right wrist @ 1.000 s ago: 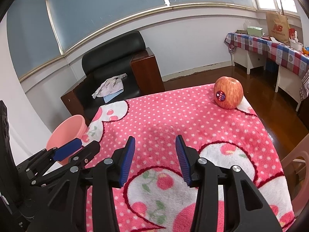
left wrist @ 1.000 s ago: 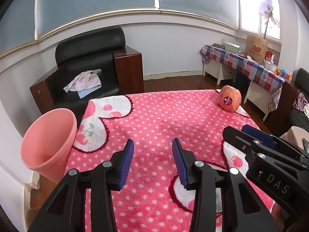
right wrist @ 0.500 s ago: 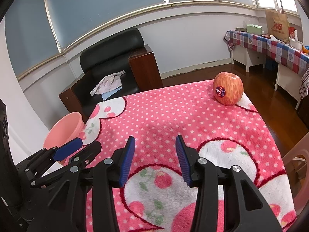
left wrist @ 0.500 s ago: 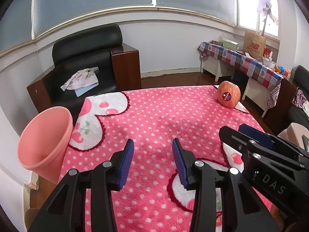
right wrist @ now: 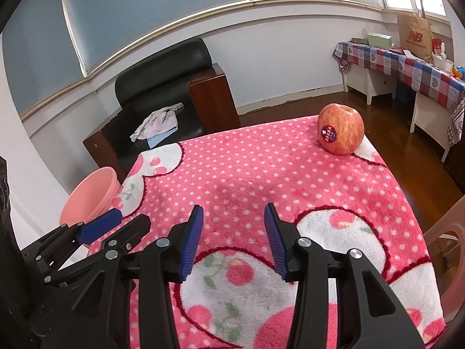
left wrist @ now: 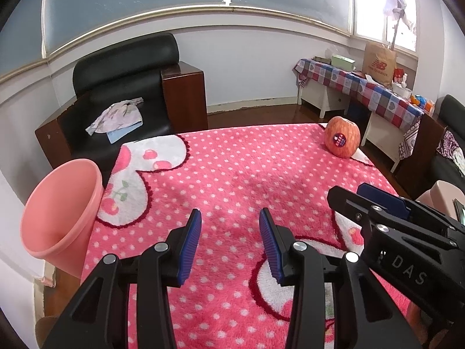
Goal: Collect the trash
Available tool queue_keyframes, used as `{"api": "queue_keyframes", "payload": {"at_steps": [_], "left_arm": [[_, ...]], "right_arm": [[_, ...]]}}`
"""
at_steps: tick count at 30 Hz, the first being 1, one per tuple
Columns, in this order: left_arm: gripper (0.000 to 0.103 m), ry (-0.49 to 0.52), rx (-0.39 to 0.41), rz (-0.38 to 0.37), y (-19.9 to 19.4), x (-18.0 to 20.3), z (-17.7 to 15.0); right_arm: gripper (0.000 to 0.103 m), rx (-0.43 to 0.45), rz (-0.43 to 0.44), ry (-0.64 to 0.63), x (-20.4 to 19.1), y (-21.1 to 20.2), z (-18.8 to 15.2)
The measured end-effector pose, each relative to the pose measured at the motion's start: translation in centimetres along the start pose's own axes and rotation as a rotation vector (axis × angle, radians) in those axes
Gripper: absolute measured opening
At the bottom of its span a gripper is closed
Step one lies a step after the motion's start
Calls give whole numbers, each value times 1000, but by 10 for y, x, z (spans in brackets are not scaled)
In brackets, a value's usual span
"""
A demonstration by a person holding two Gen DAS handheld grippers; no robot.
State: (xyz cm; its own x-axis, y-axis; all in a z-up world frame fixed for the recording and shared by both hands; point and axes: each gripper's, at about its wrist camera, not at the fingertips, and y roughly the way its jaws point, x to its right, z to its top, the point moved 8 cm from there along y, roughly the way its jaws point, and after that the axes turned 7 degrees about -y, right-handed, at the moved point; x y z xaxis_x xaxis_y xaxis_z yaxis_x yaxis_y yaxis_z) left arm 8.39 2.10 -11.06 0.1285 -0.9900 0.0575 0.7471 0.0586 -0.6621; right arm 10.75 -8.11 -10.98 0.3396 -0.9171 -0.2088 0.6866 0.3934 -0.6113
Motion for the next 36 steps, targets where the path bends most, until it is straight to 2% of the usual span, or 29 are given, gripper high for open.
{"api": "queue_keyframes", "payload": {"at_steps": [36], "left_arm": [[41, 76, -44, -67, 22, 27, -6]], "right_arm": [[45, -31, -40, 36, 21, 15, -6]]}}
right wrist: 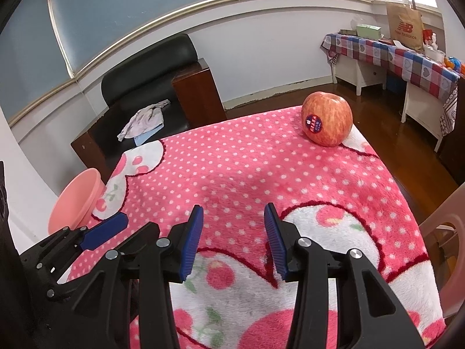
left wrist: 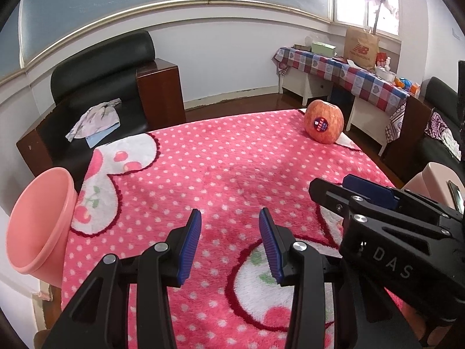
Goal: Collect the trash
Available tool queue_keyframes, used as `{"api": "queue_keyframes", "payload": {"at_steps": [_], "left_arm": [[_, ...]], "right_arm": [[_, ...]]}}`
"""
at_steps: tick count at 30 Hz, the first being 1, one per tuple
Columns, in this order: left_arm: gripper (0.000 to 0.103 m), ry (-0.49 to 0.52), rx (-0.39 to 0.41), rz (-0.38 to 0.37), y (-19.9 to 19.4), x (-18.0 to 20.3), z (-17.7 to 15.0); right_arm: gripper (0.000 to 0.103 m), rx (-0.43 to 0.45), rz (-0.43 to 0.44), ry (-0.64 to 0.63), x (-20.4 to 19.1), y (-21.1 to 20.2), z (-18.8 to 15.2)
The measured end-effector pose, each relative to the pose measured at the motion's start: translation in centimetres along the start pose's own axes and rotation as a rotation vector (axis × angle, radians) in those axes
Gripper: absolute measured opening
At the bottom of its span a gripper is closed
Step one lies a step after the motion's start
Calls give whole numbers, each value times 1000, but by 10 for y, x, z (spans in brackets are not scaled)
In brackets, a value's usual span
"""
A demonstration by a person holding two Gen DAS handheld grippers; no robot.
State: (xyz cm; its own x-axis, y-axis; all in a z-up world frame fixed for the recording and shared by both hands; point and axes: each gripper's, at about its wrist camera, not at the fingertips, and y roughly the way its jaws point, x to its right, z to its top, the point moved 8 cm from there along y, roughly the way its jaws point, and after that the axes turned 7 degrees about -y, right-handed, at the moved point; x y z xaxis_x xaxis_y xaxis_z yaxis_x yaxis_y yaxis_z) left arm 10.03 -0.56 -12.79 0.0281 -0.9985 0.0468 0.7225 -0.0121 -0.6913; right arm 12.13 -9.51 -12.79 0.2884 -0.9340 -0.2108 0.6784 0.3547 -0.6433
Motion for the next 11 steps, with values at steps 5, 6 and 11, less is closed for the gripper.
{"api": "queue_keyframes", "payload": {"at_steps": [5, 6, 11], "left_arm": [[41, 3, 0, 5, 4, 1, 1], [41, 5, -4, 2, 5, 1, 1], [41, 9, -13, -1, 9, 2, 1]], "right_arm": [[45, -5, -6, 3, 2, 2, 0], [45, -6, -7, 4, 3, 3, 0], [45, -11, -11, 9, 6, 5, -1]]}}
